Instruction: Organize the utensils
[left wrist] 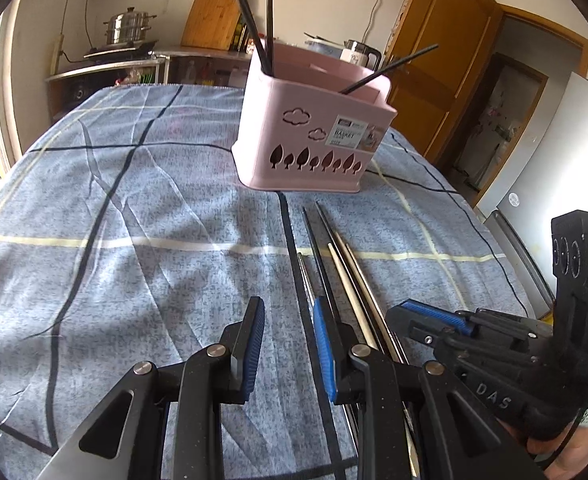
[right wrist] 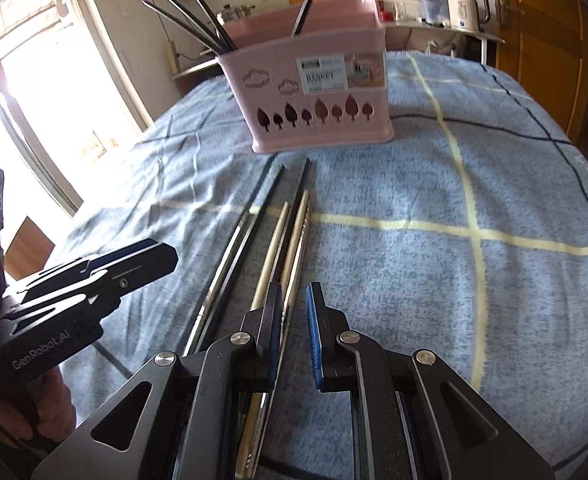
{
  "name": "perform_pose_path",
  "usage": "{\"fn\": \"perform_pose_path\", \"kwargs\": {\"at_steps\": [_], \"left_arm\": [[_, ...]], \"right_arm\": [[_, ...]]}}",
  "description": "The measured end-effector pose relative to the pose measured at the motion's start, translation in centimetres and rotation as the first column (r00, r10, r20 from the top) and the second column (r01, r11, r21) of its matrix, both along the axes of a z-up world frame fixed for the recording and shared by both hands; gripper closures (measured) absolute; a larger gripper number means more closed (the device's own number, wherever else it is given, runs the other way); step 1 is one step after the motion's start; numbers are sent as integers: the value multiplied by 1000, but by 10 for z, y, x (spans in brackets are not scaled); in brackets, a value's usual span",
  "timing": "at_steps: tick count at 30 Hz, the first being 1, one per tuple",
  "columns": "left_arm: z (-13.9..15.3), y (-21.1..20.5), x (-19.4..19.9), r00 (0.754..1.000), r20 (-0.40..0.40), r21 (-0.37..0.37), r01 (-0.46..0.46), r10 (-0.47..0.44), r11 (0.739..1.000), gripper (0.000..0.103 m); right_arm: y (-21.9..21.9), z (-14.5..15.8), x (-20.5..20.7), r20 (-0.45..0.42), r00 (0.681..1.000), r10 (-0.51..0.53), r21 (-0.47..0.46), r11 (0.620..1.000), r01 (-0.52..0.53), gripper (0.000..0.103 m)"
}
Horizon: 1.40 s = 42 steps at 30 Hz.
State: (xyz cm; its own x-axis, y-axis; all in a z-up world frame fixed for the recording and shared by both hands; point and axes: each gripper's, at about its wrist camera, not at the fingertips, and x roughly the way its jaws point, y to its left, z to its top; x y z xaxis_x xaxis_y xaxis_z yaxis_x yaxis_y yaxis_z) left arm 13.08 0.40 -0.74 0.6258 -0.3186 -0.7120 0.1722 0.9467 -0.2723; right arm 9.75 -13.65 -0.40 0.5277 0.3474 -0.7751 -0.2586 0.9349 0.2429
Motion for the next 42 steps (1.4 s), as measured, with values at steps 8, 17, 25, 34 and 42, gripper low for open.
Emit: {"fn": "perform_pose_path", "kwargs": {"at_steps": [8, 17, 25, 34, 42], "left_arm": [[-10, -9, 9, 999, -40, 19, 0, 0, 1000, 78], [-16, -16, 17, 998, -63, 51, -9, 12, 999, 78], [-15, -19, 27, 997, -69, 58, -11, 15, 998, 78], [-18, -34, 32, 1000, -27, 140, 2, 2, 990, 77], [-17, -21, 29, 999, -43, 175, 9, -2, 984, 97]], "right_arm": [[3, -4, 2, -11, 1000, 3, -23, 1000, -3, 91], [-8, -4, 2, -22, 1000, -21, -24, 1000, 21, 95], [-13, -4, 1, -25, 1000, -19, -10, 1000, 19, 96], [-14, -4, -1, -23, 1000, -21, -6, 1000, 21, 96], [-24, -3, -3, -28, 999, -44, -13, 999, 44, 97]]}}
